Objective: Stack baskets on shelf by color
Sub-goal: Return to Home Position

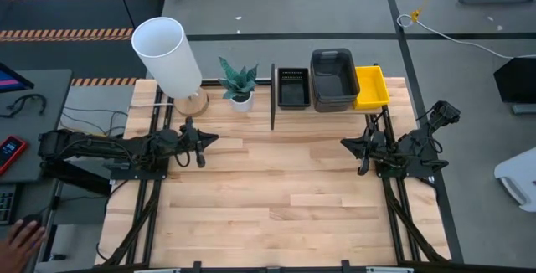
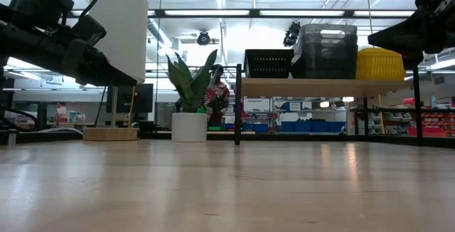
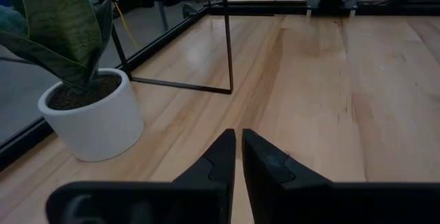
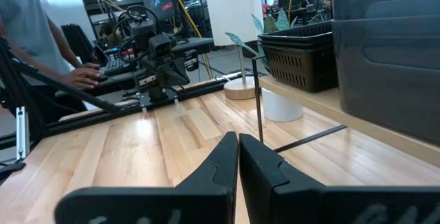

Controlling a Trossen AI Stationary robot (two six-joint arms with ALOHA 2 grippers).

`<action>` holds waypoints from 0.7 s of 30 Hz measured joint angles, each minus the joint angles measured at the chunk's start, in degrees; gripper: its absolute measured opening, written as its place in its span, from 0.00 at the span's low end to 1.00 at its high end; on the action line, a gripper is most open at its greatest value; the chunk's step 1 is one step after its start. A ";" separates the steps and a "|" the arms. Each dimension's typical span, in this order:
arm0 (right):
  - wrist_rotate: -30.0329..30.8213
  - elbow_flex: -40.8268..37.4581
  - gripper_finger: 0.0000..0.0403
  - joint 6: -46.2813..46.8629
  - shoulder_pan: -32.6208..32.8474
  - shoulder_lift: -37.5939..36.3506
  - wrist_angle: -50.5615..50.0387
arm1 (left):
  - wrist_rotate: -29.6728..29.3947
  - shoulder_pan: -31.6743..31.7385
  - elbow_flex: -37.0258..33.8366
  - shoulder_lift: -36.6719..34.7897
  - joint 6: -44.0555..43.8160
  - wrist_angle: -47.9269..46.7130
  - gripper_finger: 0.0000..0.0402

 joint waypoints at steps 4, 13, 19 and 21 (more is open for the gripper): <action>-0.02 0.00 0.05 0.00 -0.02 0.01 0.02 | 0.00 0.00 0.00 0.00 0.00 -0.01 0.07; -0.02 0.00 0.05 0.00 0.00 0.01 0.02 | 0.01 0.00 0.00 0.00 -0.01 0.00 0.07; 0.00 0.00 0.05 0.00 0.00 0.01 0.01 | 0.00 0.00 0.00 0.00 0.00 0.00 0.09; -0.02 0.00 0.05 0.01 -0.01 0.01 0.02 | 0.01 0.00 0.00 0.00 0.00 0.00 0.08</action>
